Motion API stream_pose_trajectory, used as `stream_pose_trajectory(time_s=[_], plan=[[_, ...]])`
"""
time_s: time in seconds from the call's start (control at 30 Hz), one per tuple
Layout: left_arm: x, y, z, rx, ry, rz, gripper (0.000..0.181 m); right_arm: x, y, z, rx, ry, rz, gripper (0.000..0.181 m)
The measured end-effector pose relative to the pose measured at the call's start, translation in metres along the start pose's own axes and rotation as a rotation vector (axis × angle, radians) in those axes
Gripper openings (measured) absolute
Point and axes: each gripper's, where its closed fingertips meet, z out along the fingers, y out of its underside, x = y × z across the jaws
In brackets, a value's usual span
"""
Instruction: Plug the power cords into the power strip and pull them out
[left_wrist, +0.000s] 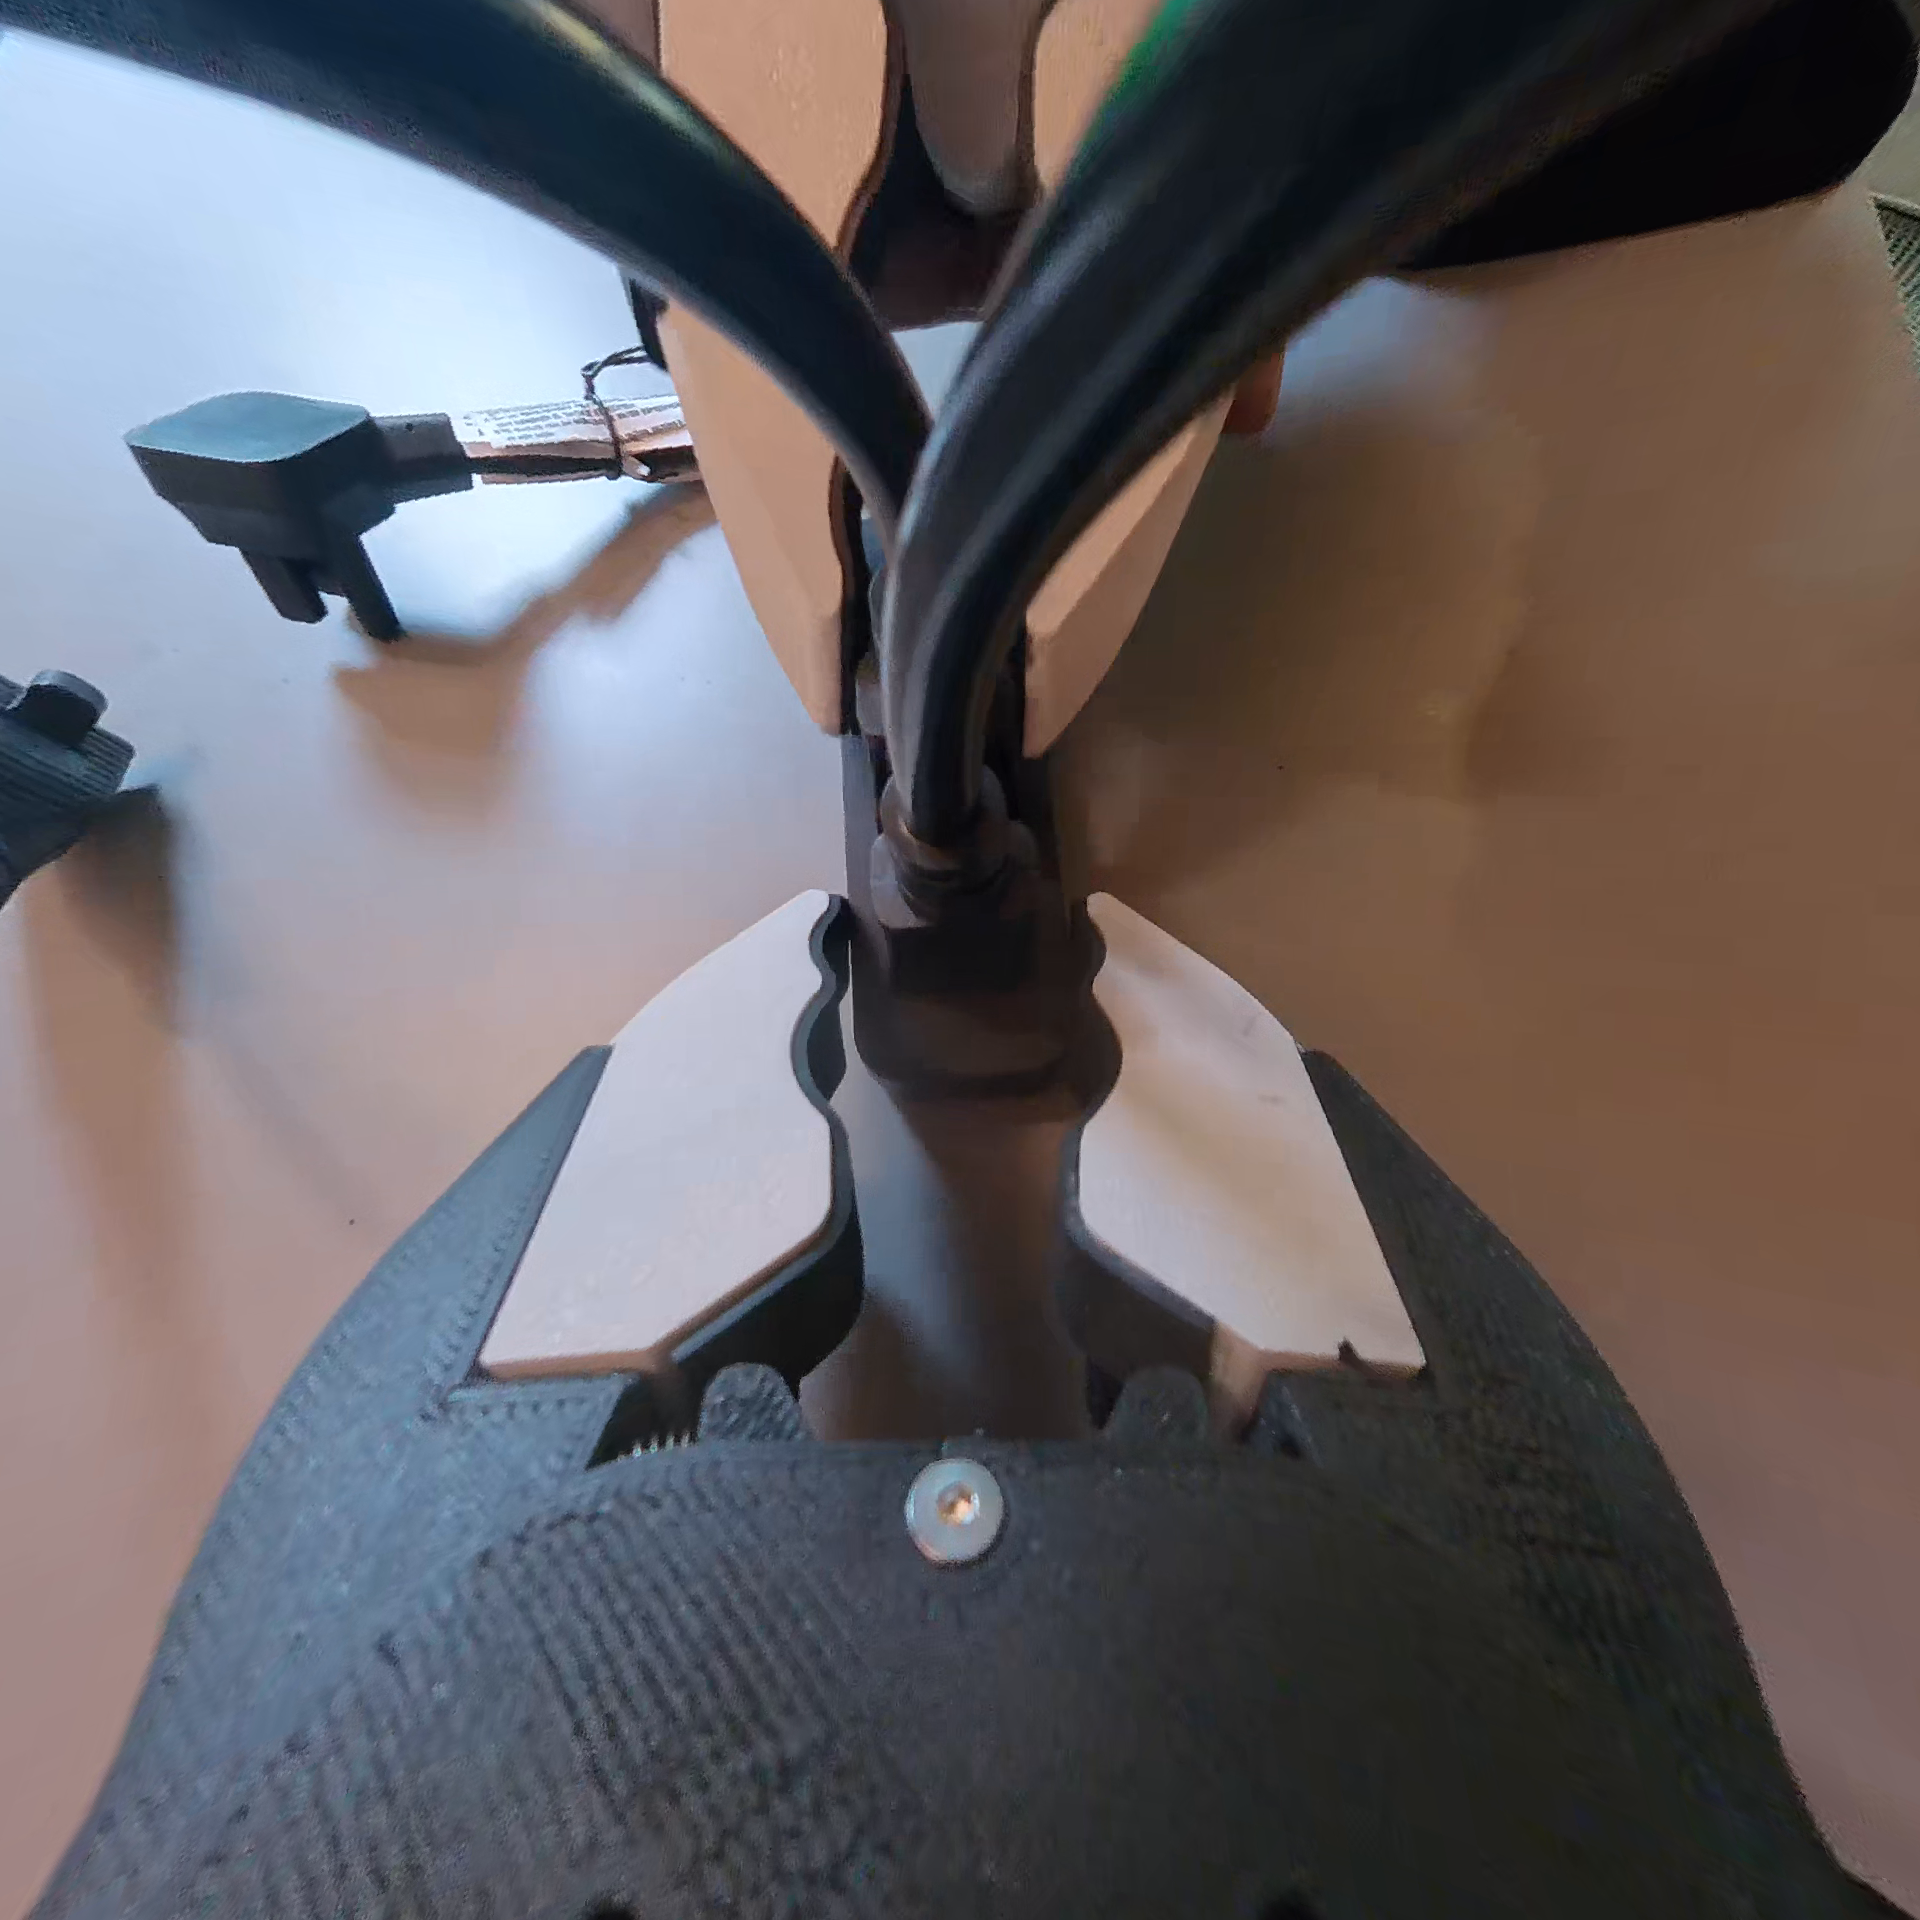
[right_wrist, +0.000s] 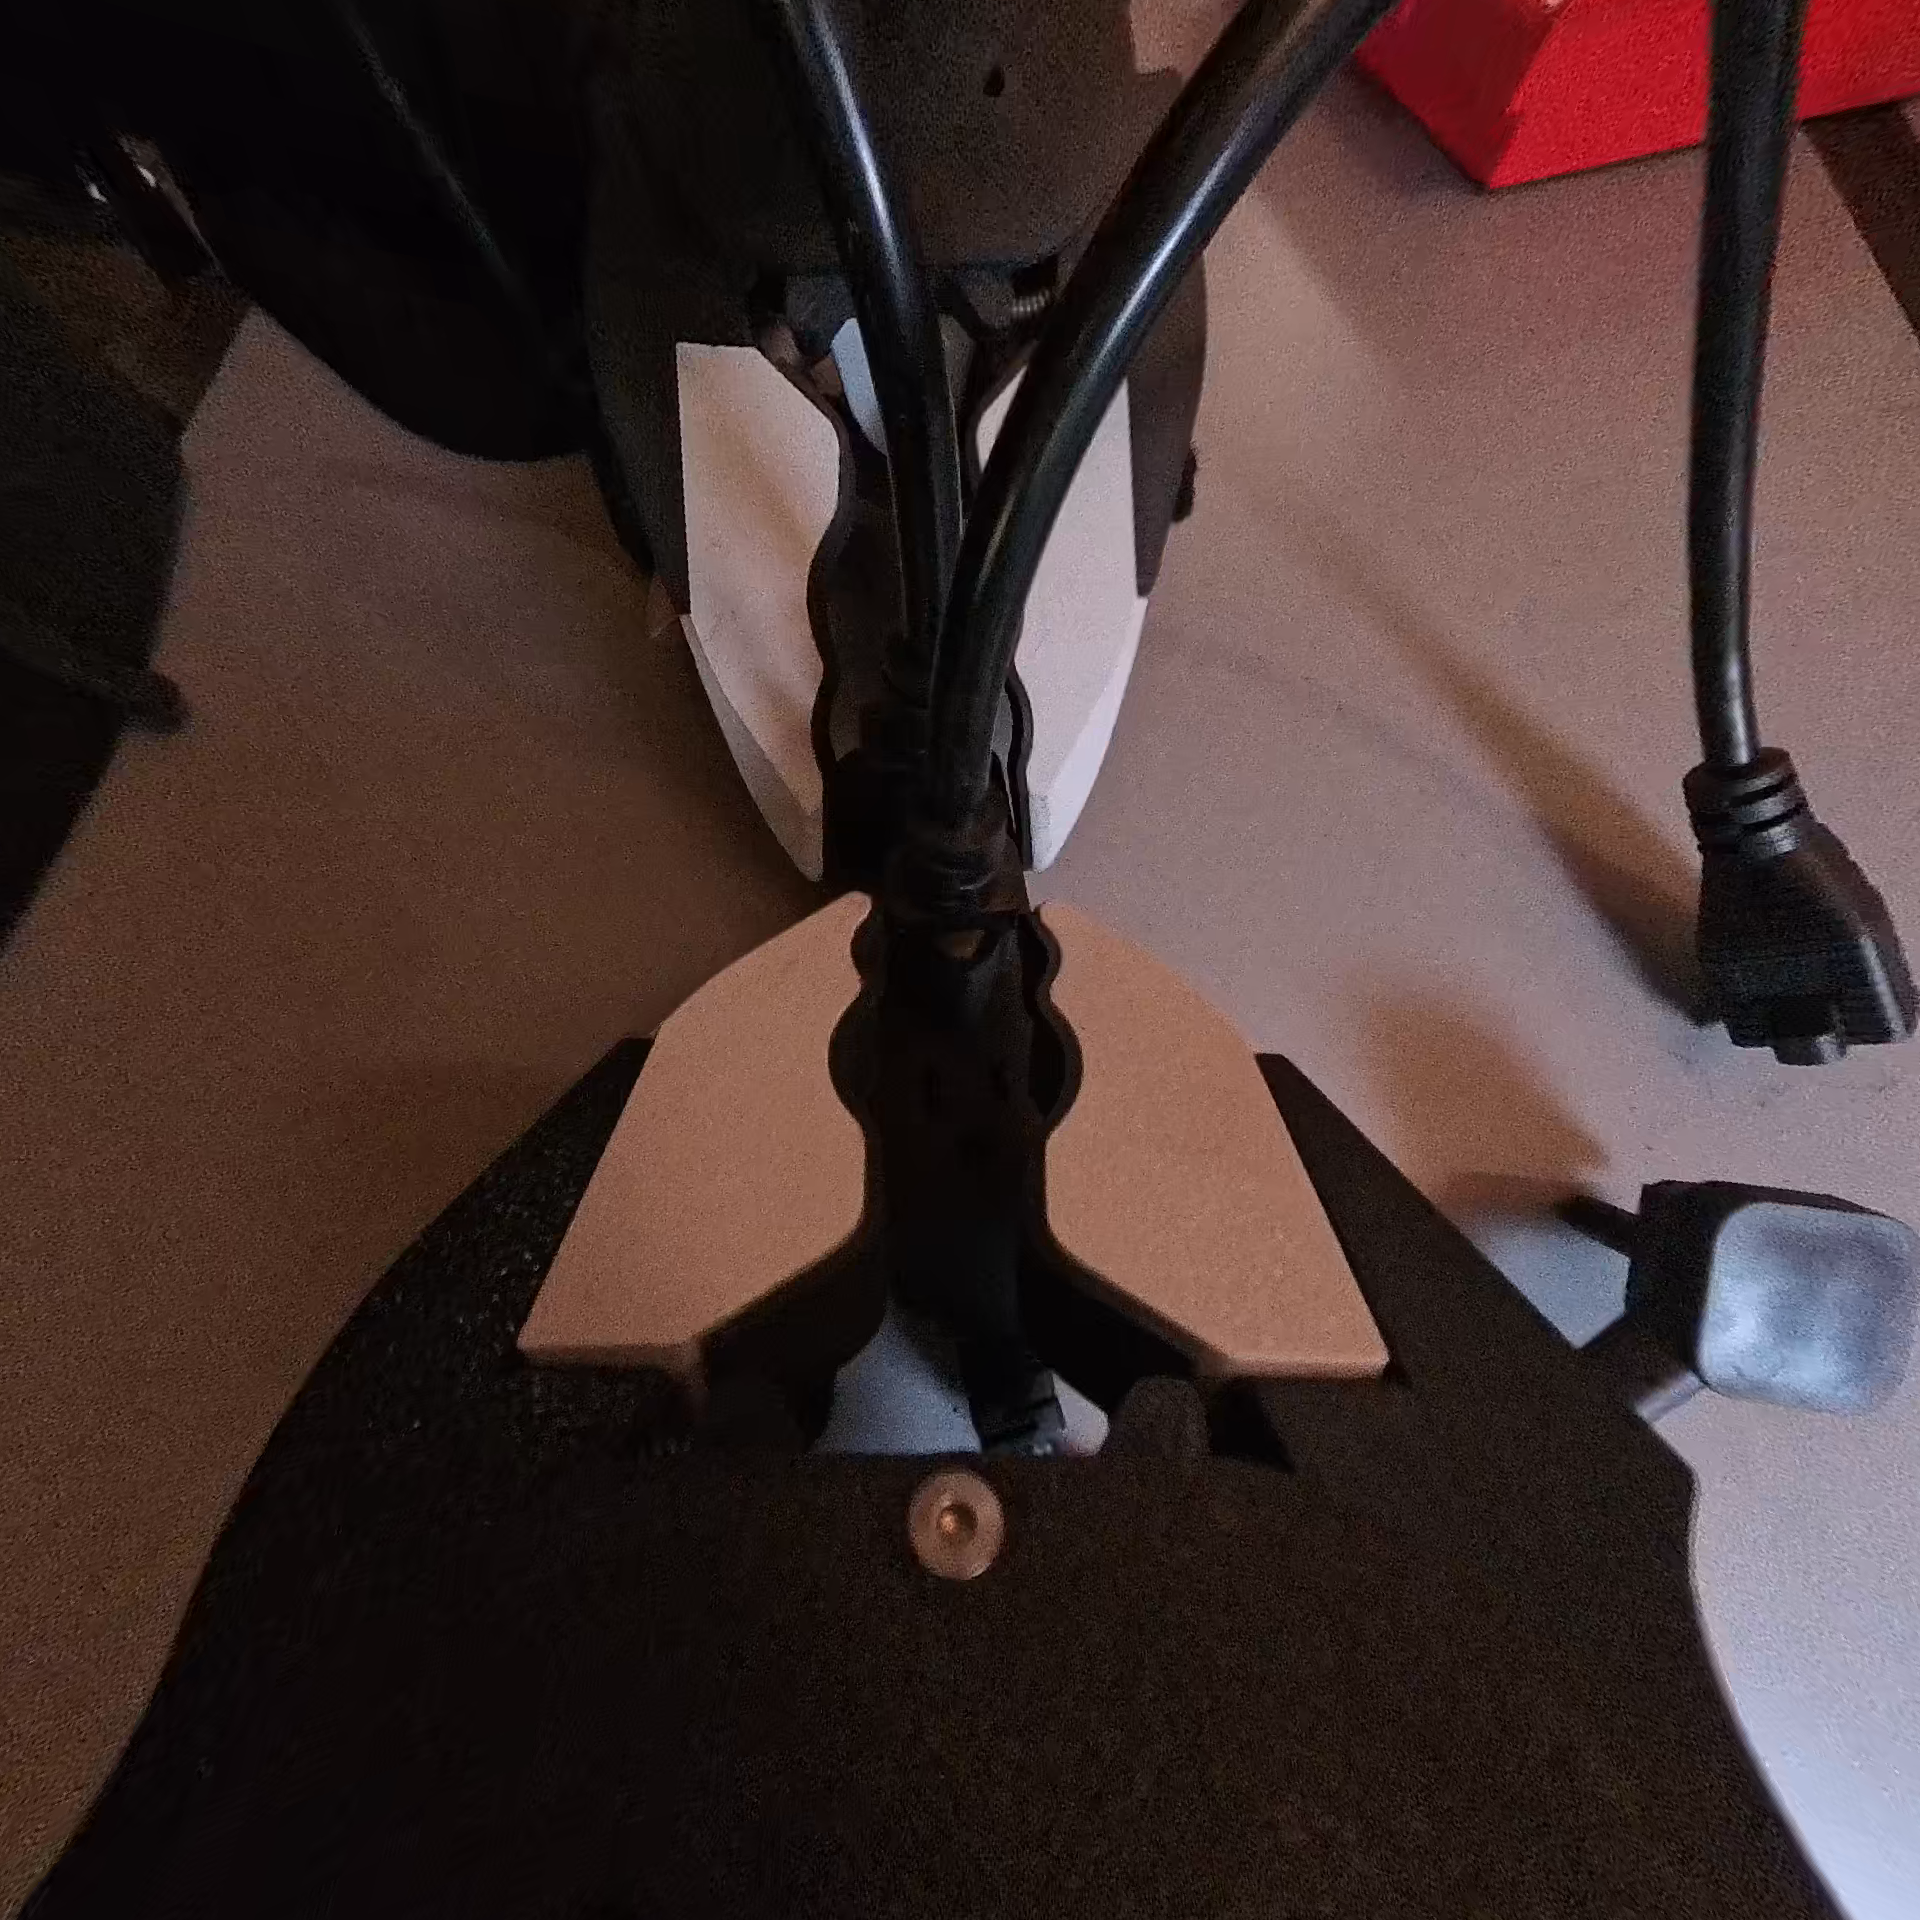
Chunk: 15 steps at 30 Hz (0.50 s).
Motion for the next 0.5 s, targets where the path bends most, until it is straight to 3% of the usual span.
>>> stream_pose_trajectory(time_s=[0.5], plan=[[-0.0036,0.0031,0.0003,-0.182,0.086,0.052,0.041,-0.0013,-0.0016,0.0044,0.114,0.043,-0.017,0.024]])
